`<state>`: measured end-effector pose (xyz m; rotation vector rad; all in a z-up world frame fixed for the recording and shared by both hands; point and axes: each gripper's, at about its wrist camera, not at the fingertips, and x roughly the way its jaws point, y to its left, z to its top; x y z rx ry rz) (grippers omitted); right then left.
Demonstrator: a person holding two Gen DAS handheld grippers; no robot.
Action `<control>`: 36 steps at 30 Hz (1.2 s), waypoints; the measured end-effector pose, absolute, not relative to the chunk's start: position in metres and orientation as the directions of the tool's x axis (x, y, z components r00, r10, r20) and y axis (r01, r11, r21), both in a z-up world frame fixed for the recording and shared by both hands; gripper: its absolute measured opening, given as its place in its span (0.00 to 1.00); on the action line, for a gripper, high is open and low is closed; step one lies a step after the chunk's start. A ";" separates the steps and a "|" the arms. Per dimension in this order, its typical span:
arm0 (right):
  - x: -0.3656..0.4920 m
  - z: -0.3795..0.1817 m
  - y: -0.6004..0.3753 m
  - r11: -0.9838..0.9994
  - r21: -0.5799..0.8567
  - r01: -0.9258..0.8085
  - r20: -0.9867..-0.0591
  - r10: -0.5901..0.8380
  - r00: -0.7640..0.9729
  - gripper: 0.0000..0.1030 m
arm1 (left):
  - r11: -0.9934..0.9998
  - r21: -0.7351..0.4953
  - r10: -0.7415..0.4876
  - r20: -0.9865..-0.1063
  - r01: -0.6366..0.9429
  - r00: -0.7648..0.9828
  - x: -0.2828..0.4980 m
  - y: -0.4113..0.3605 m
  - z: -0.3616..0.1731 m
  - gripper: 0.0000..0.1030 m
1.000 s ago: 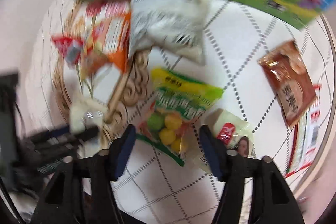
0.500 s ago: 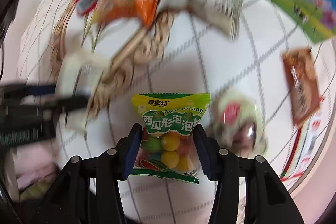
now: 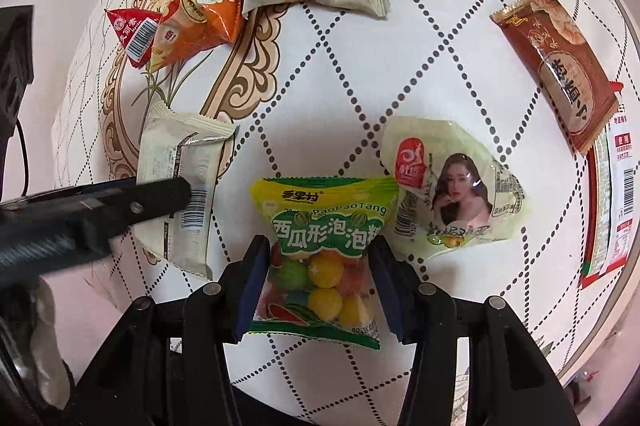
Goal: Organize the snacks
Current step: 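Carry the bread and candy bag over the cardboard box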
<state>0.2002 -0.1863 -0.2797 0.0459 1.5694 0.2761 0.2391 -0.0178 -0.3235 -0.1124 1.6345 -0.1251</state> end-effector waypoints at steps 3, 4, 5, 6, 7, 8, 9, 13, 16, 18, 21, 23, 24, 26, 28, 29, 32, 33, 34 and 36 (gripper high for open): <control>0.192 -0.288 -0.185 0.972 0.174 -0.156 -0.985 0.175 -0.006 0.52 | 0.992 -0.123 -0.122 -0.992 0.019 -0.036 0.236 -0.025 -0.327 0.52; 0.187 -0.293 -0.178 0.974 0.164 -0.159 -0.986 0.166 0.001 0.52 | 0.991 -0.133 -0.133 -0.991 0.012 -0.032 0.232 -0.026 -0.326 0.52; 0.186 -0.293 -0.177 0.975 0.155 -0.161 -0.987 0.158 0.006 0.51 | 0.990 -0.140 -0.140 -0.990 0.006 -0.024 0.229 -0.028 -0.323 0.51; 0.183 -0.297 -0.165 0.975 0.149 -0.162 -0.988 0.153 0.013 0.51 | 0.988 -0.153 -0.153 -0.988 -0.001 -0.010 0.229 -0.027 -0.318 0.51; 0.181 -0.297 -0.162 0.976 0.149 -0.162 -0.988 0.154 0.017 0.51 | 0.987 -0.163 -0.163 -0.987 -0.003 0.000 0.221 -0.031 -0.314 0.51; 0.180 -0.296 -0.163 0.974 0.156 -0.162 -0.986 0.162 0.023 0.51 | 0.985 -0.174 -0.174 -0.985 -0.007 0.007 0.219 -0.032 -0.309 0.51; 0.178 -0.292 -0.165 0.971 0.176 -0.161 -0.983 0.183 0.030 0.50 | 0.982 -0.189 -0.189 -0.982 -0.007 0.013 0.219 -0.032 -0.304 0.51; 0.173 -0.275 -0.178 0.962 0.238 -0.134 -0.968 0.247 0.051 0.50 | 0.978 -0.209 -0.209 -0.977 -0.002 0.040 0.218 -0.035 -0.283 0.51; 0.174 -0.256 -0.191 0.951 0.287 -0.115 -0.952 0.296 0.077 0.50 | 0.971 -0.239 -0.239 -0.968 0.004 0.075 0.217 -0.038 -0.258 0.51; 0.177 -0.239 -0.201 0.945 0.308 -0.111 -0.942 0.320 0.105 0.50 | 0.965 -0.263 -0.263 -0.960 0.014 0.101 0.217 -0.040 -0.236 0.51; 0.184 -0.211 -0.216 0.934 0.341 -0.109 -0.923 0.355 0.151 0.50 | 0.951 -0.306 -0.308 -0.941 0.033 0.138 0.223 -0.052 -0.199 0.51; 0.190 -0.188 -0.229 0.927 0.357 -0.113 -0.909 0.373 0.186 0.50 | 0.937 -0.347 -0.349 -0.925 0.040 0.151 0.249 -0.054 -0.184 0.51; 0.196 -0.172 -0.238 0.924 0.365 -0.118 -0.899 0.383 0.214 0.50 | 0.929 -0.367 -0.370 -0.916 0.050 0.154 0.261 -0.058 -0.173 0.51; 0.212 -0.146 -0.248 0.920 0.373 -0.123 -0.884 0.392 0.256 0.50 | 0.916 -0.396 -0.402 -0.901 0.069 0.161 0.283 -0.052 -0.158 0.51; 0.230 -0.124 -0.260 0.919 0.374 -0.126 -0.869 0.395 0.298 0.50 | 0.908 -0.408 -0.418 -0.892 0.093 0.173 0.308 -0.066 -0.143 0.51; 0.241 -0.115 -0.264 0.919 0.374 -0.128 -0.862 0.395 0.318 0.50 | 0.906 -0.412 -0.423 -0.889 0.098 0.174 0.322 -0.075 -0.140 0.51; 0.279 -0.092 -0.276 0.930 0.342 -0.135 -0.850 0.368 0.376 0.50 | 0.900 -0.424 -0.435 -0.886 0.099 0.162 0.366 -0.089 -0.130 0.51; 0.291 -0.086 -0.277 0.934 0.331 -0.136 -0.850 0.358 0.387 0.50 | 0.897 -0.432 -0.442 -0.883 0.093 0.157 0.378 -0.090 -0.130 0.51; 0.309 -0.082 -0.281 0.941 0.309 -0.138 -0.850 0.339 0.403 0.50 | 0.894 -0.439 -0.448 -0.882 0.089 0.147 0.390 -0.090 -0.129 0.51; 0.339 -0.078 -0.289 0.950 0.280 -0.136 -0.856 0.311 0.414 0.50 | 0.897 -0.436 -0.441 -0.889 0.069 0.125 0.425 -0.098 -0.136 0.51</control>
